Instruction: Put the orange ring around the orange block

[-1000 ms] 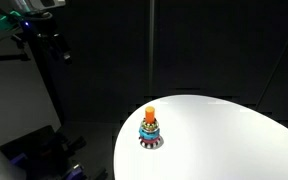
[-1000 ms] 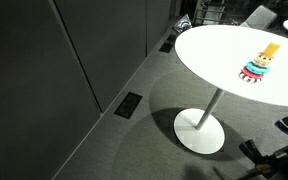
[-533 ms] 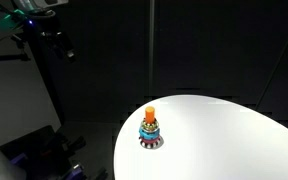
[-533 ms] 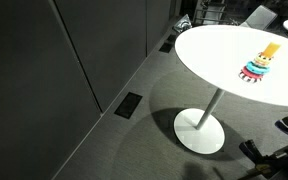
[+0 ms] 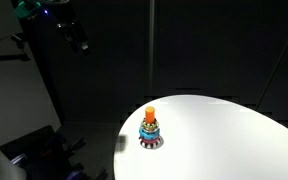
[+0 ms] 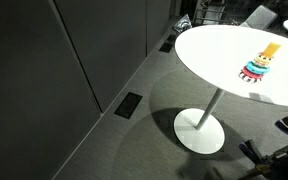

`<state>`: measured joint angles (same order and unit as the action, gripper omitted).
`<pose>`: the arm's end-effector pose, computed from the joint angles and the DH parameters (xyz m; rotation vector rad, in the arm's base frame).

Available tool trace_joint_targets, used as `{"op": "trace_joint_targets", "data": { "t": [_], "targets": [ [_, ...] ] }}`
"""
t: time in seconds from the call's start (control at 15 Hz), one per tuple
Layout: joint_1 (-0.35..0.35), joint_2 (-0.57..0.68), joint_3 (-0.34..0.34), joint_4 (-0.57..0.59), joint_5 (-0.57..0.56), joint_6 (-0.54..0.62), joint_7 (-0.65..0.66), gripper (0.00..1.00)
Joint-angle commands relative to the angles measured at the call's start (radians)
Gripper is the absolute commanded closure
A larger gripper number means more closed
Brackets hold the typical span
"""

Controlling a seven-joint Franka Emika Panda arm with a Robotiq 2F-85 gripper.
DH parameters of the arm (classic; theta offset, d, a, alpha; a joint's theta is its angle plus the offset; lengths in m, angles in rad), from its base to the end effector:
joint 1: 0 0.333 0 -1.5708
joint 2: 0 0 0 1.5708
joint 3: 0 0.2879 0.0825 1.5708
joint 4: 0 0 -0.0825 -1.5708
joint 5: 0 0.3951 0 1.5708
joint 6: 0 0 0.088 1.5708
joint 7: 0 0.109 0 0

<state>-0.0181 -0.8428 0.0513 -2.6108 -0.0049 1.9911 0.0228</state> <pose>0.3535 0.0119 0.5025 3.0839 -0.0015 0.3456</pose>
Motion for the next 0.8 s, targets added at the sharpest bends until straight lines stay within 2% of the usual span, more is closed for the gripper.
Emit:
{"op": "trace_joint_targets", "data": {
  "t": [0.0,0.4,0.73],
  "targets": [
    [-0.034,0.104,-0.048,0.114,-0.018,-0.057,0.004,0.00],
    [-0.084,0.215,-0.129,0.233,-0.018,-0.134,-0.008,0.00],
    [-0.136,0.306,-0.181,0.287,-0.040,-0.121,-0.005,0.00]
  ]
}}
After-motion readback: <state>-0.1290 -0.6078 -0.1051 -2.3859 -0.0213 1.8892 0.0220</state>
